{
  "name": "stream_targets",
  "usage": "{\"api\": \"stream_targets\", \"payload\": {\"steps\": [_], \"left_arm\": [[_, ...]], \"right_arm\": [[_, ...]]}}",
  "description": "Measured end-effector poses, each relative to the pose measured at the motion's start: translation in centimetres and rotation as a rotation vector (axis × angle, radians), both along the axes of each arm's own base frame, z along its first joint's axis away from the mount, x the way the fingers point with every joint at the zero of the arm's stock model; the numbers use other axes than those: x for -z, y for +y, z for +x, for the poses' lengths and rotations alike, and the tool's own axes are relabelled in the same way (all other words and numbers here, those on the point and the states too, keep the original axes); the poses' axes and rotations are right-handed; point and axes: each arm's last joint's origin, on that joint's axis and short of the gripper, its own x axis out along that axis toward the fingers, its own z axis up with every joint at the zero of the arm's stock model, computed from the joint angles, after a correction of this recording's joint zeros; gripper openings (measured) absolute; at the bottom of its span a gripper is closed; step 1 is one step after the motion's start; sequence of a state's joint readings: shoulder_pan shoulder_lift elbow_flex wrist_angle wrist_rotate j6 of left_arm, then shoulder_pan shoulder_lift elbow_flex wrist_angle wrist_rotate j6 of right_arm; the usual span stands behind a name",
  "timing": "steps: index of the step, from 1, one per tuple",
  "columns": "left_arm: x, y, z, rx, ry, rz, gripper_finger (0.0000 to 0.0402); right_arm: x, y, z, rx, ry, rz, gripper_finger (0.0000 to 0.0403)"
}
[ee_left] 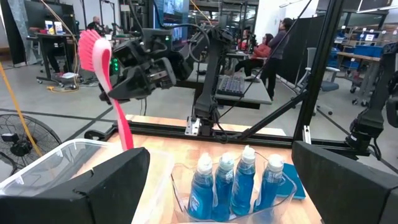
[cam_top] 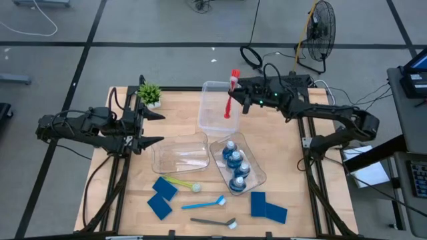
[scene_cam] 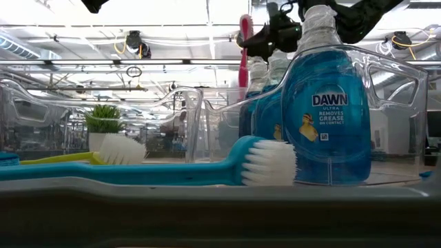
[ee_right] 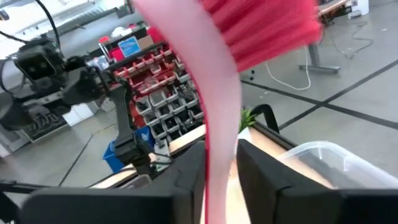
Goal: Pick & Place Kitchen Sink Supplies
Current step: Put the red dish brush into the transparent container
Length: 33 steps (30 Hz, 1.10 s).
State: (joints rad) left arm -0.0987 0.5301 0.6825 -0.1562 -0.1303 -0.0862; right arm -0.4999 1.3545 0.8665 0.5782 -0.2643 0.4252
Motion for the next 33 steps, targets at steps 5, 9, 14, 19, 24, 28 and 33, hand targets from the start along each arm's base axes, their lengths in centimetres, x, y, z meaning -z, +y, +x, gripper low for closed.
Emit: {"api": "stream_targets", "payload": {"steps": [5, 9, 14, 19, 24, 28, 33], "left_arm": [[-0.01, 0.0, 0.0, 0.0, 0.0, 0.0, 0.0397], [-0.01, 0.0, 0.0, 0.0, 0.0, 0.0, 0.0397], [-0.01, 0.0, 0.0, 0.0, 0.0, 0.0, 0.0397], [-0.01, 0.0, 0.0, 0.0, 0.0, 0.0, 0.0397], [-0.01, 0.0, 0.0, 0.0, 0.0, 0.0, 0.0397], [-0.01, 0.0, 0.0, 0.0, 0.0, 0.0, 0.0397], [-0.01, 0.0, 0.0, 0.0, 0.0, 0.0, 0.0397]], "right_arm": [[0.09, 0.09, 0.11, -0.009, 0.002, 0.002, 0.0125], [0.06, 0.3, 0.17, -0.024, 0.004, 0.003, 0.0146], [0.01, 0.46, 0.08, -0.047, 0.012, 0.007, 0.0158], [0.0, 0.53, 0.03, -0.067, 0.017, 0.01, 0.0159], [0.02, 0.53, 0.04, -0.067, 0.018, 0.01, 0.0159], [0.2, 0.55, 0.04, -0.071, 0.035, 0.015, 0.017], [0.4, 0.66, 0.06, -0.1, 0.056, 0.012, 0.0203]]}}
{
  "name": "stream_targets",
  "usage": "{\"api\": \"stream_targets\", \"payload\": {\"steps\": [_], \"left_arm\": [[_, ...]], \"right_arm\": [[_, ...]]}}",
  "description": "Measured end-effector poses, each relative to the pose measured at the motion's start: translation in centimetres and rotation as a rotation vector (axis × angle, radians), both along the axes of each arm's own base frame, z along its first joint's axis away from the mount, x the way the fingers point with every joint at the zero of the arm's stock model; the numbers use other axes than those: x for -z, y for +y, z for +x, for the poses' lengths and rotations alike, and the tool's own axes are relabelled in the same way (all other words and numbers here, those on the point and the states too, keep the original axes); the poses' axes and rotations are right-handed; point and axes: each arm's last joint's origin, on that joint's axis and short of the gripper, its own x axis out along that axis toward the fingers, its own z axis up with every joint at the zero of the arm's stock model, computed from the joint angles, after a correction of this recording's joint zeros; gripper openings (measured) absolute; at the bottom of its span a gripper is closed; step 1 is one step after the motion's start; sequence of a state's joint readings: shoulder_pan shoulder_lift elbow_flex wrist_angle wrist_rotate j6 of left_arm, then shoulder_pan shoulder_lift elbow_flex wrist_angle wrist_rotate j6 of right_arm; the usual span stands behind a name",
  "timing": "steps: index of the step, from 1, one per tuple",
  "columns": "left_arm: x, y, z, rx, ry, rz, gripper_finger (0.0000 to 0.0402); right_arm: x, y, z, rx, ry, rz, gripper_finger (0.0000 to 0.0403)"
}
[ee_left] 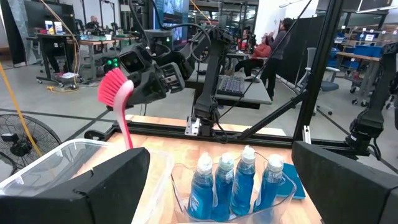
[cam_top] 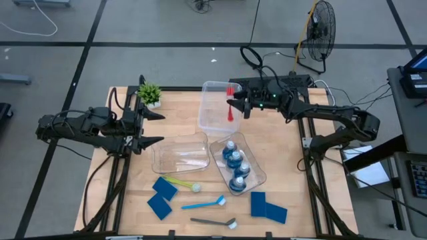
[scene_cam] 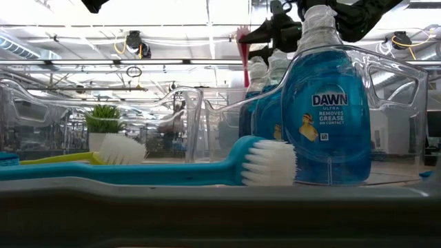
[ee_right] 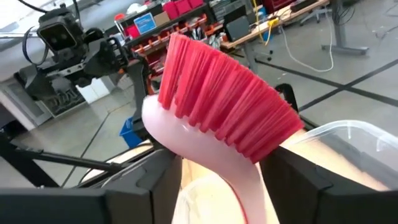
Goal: Pick & Place Kitchen Sink Supplies
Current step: Put the red dish brush into the transparent container
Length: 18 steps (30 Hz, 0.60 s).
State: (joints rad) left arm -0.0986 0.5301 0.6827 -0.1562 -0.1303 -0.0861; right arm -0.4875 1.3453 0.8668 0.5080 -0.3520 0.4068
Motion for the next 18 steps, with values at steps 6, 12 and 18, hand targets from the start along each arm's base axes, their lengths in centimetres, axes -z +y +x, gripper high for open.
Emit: {"api": "stream_targets", "payload": {"steps": [6, 12, 18], "left_arm": [[0.0, 0.0, 0.0, 0.0, 0.0, 0.0, 0.0397], [0.0, 0.0, 0.0, 0.0, 0.0, 0.0, 0.0397], [0.0, 0.0, 0.0, 0.0, 0.0, 0.0, 0.0397]], "right_arm": [[0.11, 0.31, 0.12, -0.029, 0.01, 0.004, 0.0251], [0.18, 0.37, 0.14, -0.03, 0.015, 0.015, 0.0287], [0.41, 0.38, 0.13, -0.029, 0.035, 0.045, 0.0311]]}}
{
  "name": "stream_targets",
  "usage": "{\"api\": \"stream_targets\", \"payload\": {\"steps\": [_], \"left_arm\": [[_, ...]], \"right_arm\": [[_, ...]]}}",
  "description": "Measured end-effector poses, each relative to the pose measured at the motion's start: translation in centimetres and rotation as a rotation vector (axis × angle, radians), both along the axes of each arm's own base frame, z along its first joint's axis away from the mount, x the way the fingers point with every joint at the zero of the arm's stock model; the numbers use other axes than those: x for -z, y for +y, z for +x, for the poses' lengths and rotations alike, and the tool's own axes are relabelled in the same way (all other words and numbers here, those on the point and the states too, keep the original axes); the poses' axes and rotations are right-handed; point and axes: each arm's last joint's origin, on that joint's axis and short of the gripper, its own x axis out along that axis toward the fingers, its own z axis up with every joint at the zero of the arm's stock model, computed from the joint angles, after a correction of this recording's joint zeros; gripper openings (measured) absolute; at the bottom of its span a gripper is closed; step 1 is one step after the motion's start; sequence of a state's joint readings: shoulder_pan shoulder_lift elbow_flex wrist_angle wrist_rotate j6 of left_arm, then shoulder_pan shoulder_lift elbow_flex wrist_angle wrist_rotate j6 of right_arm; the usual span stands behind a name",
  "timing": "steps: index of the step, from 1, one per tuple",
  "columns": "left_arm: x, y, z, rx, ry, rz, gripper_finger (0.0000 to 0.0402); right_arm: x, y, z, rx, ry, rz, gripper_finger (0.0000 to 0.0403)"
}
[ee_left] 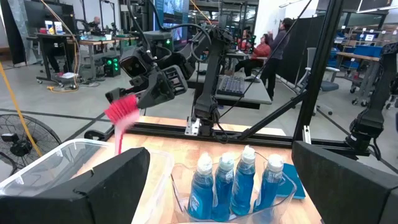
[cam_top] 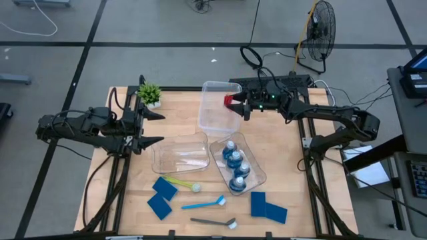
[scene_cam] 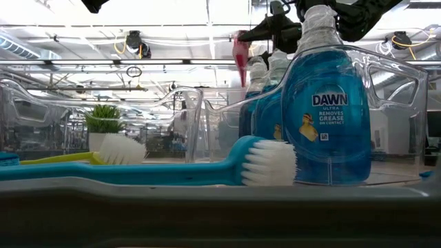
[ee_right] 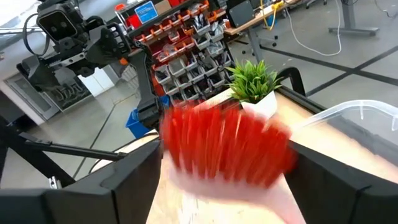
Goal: Pick & Place Kitchen Sink Supplies
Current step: Put the red dish brush into the transparent container, then put the blue sponge into the left transparent bin
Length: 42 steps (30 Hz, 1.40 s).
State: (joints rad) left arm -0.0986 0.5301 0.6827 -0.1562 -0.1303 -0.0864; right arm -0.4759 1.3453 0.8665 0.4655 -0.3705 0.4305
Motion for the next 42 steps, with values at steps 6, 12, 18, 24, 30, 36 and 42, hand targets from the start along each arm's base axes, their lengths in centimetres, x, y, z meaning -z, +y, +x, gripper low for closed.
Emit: {"api": "stream_targets", "payload": {"steps": [6, 12, 18, 24, 30, 36, 42], "left_arm": [[0.0, 0.0, 0.0, 0.0, 0.0, 0.0, 0.0397], [0.0, 0.0, 0.0, 0.0, 0.0, 0.0, 0.0397], [0.0, 0.0, 0.0, 0.0, 0.0, 0.0, 0.0397], [0.0, 0.0, 0.0, 0.0, 0.0, 0.0, 0.0397], [0.0, 0.0, 0.0, 0.0, 0.0, 0.0, 0.0397], [0.0, 0.0, 0.0, 0.0, 0.0, 0.0, 0.0397], [0.0, 0.0, 0.0, 0.0, 0.0, 0.0, 0.0397]], "right_arm": [[0.0, -0.1, 0.0, 0.028, 0.001, -0.007, 0.0312], [0.0, -0.1, 0.0, 0.028, 0.001, -0.007, 0.0307], [0.0, -0.1, 0.0, 0.028, 0.001, -0.008, 0.0307], [0.0, 0.0, 0.0, 0.016, 0.005, -0.039, 0.0307], [-0.2, 2.6, 0.9, -0.14, 0.0, -0.194, 0.0306], [-1.3, 8.7, 1.6, -0.338, -0.055, -0.301, 0.0306], [-1.8, 15.9, -0.6, -0.468, 0.055, -0.331, 0.0306]]}}
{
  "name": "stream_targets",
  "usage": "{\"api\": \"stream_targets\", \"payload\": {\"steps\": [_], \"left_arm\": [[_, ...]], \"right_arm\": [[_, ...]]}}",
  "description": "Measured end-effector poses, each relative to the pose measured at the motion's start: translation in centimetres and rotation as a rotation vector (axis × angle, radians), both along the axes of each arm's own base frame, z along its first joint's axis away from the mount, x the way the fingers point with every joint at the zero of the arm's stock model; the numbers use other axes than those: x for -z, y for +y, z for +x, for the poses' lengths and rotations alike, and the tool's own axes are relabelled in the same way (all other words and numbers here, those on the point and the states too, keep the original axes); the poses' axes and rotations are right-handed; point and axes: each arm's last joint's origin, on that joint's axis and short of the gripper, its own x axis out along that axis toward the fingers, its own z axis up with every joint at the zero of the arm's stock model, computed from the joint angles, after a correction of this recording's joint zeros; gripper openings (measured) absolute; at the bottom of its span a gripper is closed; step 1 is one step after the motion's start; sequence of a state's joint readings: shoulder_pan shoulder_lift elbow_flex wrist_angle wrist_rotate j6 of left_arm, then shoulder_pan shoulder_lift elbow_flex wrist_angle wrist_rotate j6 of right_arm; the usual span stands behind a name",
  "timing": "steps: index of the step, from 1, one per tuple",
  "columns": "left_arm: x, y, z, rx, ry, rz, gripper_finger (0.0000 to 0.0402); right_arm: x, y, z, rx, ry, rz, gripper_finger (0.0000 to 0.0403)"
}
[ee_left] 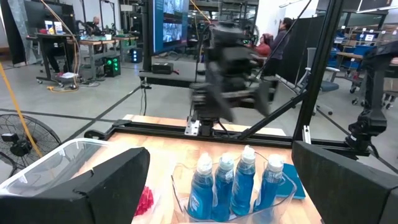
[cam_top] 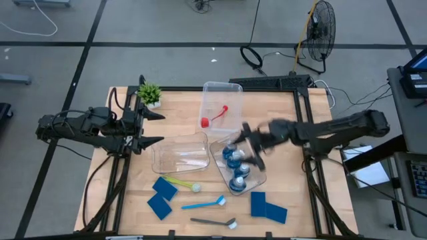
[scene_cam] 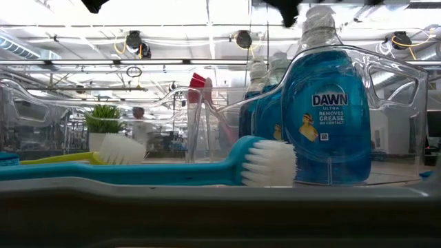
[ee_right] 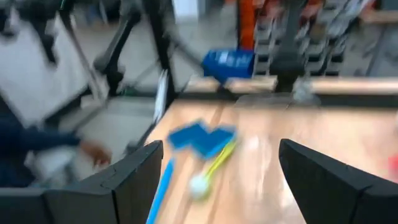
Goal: Pick & Place Kitchen Sink Supplies
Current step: Put the blue sponge into the left transparent bin
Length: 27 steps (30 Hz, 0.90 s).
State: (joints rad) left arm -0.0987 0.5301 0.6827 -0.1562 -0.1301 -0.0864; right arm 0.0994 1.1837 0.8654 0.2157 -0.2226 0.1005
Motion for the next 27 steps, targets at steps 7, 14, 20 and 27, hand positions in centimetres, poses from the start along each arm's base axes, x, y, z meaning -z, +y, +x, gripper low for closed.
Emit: {"api": "stream_targets", "payload": {"steps": [7, 14, 20, 27], "left_arm": [[0.0, 0.0, 0.0, 0.0, 0.0, 0.0, 0.0397], [0.0, 0.0, 0.0, 0.0, 0.0, 0.0, 0.0397], [0.0, 0.0, 0.0, 0.0, 0.0, 0.0, 0.0397], [0.0, 0.0, 0.0, 0.0, 0.0, 0.0, 0.0397]], "right_arm": [[1.7, 7.1, -5.5, 0.094, 0.34, -0.041, 0.0306], [4.9, 13.5, -8.8, 0.137, 0.594, 0.068, 0.0305], [6.9, 17.9, -7.8, 0.241, 0.969, 0.057, 0.0287], [12.7, 20.5, -6.9, 0.37, 1.378, 0.018, 0.0303]]}}
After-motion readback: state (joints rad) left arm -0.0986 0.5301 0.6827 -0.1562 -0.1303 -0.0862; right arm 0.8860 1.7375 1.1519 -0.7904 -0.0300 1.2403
